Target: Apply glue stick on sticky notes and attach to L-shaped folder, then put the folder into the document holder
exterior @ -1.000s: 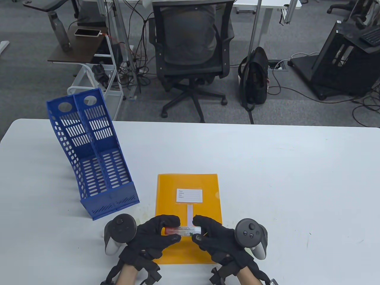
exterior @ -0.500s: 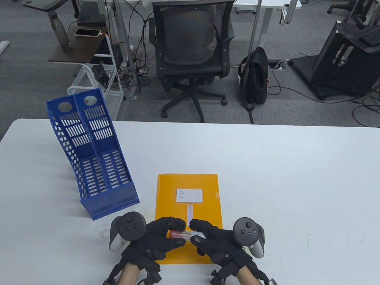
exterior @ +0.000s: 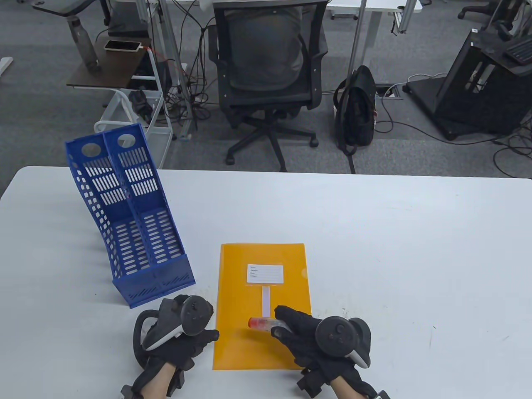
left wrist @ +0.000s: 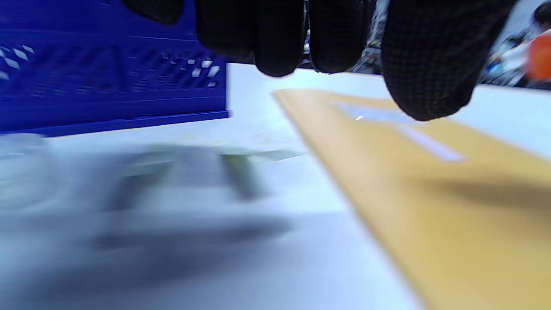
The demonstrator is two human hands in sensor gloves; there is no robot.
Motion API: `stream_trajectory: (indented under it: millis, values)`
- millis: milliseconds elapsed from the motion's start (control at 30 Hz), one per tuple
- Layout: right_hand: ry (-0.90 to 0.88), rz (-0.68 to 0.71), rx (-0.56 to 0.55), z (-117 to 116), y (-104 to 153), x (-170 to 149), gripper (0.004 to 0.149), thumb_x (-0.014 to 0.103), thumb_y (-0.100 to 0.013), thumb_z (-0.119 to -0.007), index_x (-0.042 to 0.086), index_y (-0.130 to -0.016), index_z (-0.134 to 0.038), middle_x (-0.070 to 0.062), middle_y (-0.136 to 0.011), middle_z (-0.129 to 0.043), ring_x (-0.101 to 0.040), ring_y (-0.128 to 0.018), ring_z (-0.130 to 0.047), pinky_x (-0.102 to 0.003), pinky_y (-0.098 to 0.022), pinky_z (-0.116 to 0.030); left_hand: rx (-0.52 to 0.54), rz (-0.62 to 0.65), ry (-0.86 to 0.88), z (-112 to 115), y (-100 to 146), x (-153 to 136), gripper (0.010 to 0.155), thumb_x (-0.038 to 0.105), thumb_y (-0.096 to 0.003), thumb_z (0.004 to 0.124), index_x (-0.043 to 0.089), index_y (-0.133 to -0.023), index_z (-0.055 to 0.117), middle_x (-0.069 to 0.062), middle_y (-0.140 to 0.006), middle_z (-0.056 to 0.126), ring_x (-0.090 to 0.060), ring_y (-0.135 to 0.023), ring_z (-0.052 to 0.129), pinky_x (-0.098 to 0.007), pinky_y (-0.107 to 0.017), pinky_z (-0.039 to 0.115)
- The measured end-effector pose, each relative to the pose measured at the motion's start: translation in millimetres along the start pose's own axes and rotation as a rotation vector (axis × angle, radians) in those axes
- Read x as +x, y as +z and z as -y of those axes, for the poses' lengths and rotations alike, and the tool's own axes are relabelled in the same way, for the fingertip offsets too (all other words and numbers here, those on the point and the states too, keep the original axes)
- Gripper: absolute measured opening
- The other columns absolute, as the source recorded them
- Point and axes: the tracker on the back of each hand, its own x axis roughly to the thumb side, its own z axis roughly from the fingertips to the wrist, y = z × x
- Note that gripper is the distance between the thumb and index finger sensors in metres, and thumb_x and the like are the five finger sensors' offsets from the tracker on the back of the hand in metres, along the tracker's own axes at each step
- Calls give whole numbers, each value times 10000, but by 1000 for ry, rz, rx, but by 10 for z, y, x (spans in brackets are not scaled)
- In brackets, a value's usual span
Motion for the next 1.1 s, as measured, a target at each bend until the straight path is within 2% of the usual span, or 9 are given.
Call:
stream_trajectory:
  millis: [133, 167, 367, 600, 833, 933, 1100]
  values:
    - [2, 2, 3, -3, -2, 2, 609, 427, -446, -836, 5, -886, -835, -195, -587, -986, -247, -301, -1027, -457, -227, -878, -57, -64, -60, 102, -45, -52, 774, 570, -371, 938, 233, -984, 606, -87, -1141, 531, -370, -1097, 443, -660, -781, 383]
    - [2, 3, 2, -2, -3, -1, 610, 429, -447, -834, 5, -886, -835, -194, -587, -986, -247, -302, -1026, -458, -226, -878, -61, -72, -81, 130, -60, -45, 788, 565, -364, 944, 222, -986, 602, -94, -1141, 528, -378, -1093, 444, -642, -774, 415]
    - [6, 10, 4, -6, -5, 2, 607, 430, -450, -828, 9, -886, -835, -192, -586, -986, -248, -301, -1025, -458, -227, -878, -85, -110, -179, 236, -150, 24, 782, 518, -373, 956, 213, -987, 580, -87, -1145, 507, -368, -1090, 448, -606, -767, 460]
    - [4, 18, 7, -6, -7, 6, 606, 431, -451, -826, 10, -888, -834, -193, -588, -986, -250, -304, -1025, -460, -228, -876, -70, -147, -132, 189, -194, -27, 677, 459, -415, 931, 217, -967, 623, -83, -1129, 561, -361, -1080, 499, -614, -764, 473]
    - [8, 22, 11, -6, -7, 16, 611, 447, -449, -826, 6, -871, -847, -180, -553, -993, -226, -268, -1019, -444, -205, -877, -14, -197, -78, 129, -188, -124, 509, 455, -489, 796, 223, -936, 724, -68, -1038, 725, -340, -1024, 639, -611, -744, 529]
    - [18, 24, -6, 11, -1, 29, 622, 469, -427, -860, 2, -839, -868, -159, -519, -997, -202, -237, -1011, -430, -185, -878, 17, -205, -90, 127, -191, -132, 429, 432, -501, 775, 244, -886, 798, -47, -980, 803, -319, -987, 711, -603, -733, 560]
    - [-24, -9, -19, 70, 2, 26, 638, 487, -344, -974, 23, -773, -893, -98, -447, -981, -164, -204, -997, -407, -163, -882, 28, -200, -88, 117, -213, -115, 390, 427, -494, 783, 265, -846, 827, -40, -939, 838, -297, -962, 747, -594, -727, 579]
